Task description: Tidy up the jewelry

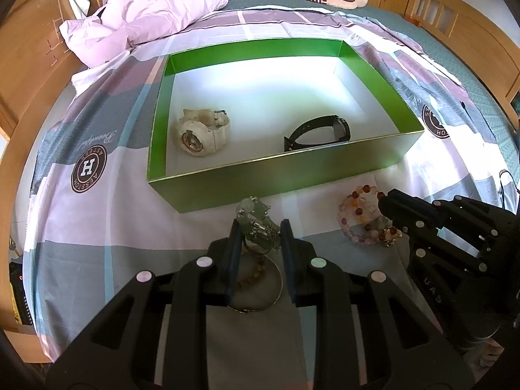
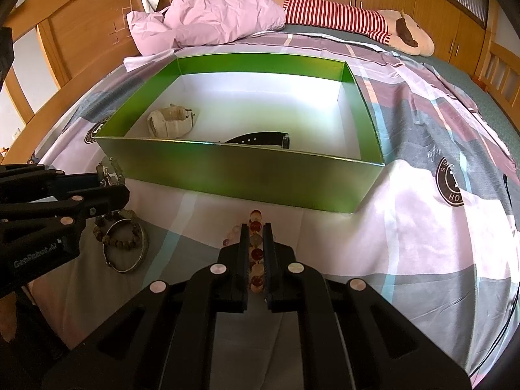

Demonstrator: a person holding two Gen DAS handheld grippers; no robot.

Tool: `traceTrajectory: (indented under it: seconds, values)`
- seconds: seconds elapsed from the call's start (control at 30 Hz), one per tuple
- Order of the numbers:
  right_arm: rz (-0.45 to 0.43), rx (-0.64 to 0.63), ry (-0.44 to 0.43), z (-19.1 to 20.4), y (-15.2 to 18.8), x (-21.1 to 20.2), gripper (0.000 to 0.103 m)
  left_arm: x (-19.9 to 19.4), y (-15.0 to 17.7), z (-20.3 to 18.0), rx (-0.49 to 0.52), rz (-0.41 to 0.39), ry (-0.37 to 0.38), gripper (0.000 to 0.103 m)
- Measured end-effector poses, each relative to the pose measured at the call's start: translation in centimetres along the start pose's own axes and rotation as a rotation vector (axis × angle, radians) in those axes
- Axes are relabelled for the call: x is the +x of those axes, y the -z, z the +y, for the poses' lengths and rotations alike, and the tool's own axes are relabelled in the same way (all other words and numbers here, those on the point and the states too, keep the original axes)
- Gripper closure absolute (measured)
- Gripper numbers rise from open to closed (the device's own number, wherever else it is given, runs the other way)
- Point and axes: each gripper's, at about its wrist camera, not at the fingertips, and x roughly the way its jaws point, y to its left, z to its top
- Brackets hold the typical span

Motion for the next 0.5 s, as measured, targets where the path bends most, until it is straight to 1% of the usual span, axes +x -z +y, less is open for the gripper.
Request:
traceTrajectory:
  seconds: [0.5]
  values:
    - [0.001, -0.003, 0.001, 0.05, -0.01, 0.01, 0.095, 0.1, -0.04, 0.08, 0.003, -0.002, 0.0, 0.079]
